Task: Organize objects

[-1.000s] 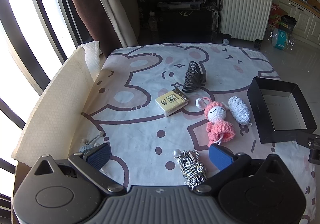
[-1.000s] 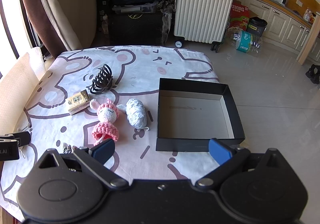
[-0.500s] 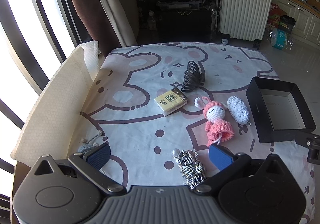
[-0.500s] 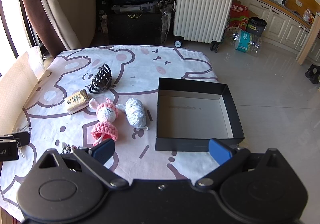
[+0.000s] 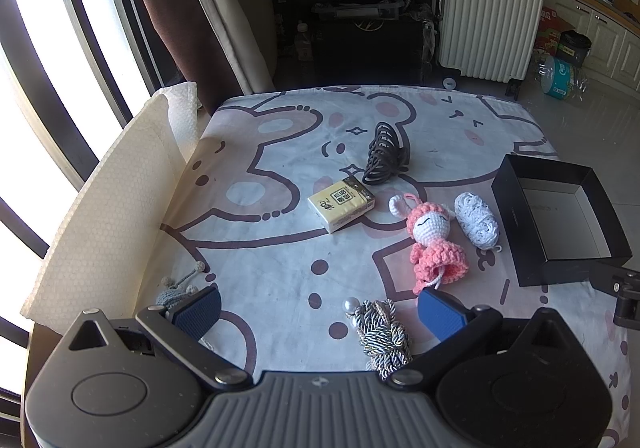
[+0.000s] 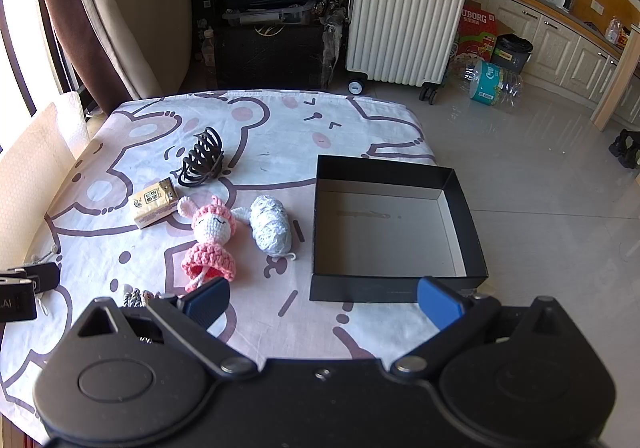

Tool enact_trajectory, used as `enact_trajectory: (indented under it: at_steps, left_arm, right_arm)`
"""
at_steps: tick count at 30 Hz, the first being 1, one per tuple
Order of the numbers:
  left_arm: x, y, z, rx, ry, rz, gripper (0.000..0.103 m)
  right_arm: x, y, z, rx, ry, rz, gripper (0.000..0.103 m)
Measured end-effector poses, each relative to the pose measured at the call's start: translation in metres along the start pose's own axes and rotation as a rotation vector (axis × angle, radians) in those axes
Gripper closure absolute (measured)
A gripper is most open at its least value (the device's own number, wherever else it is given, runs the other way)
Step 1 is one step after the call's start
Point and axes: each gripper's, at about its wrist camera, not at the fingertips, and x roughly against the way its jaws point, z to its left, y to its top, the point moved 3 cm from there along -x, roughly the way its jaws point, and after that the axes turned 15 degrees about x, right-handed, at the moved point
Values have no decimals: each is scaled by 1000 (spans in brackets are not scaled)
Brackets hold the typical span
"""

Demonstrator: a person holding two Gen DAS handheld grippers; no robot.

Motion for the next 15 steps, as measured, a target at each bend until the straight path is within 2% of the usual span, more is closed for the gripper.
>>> enact_trajectory:
  at_steps: [15]
  left_arm:
    - [4,2,1,0,-1,1,0]
  right_arm:
    - [0,0,0,0,-1,1,1]
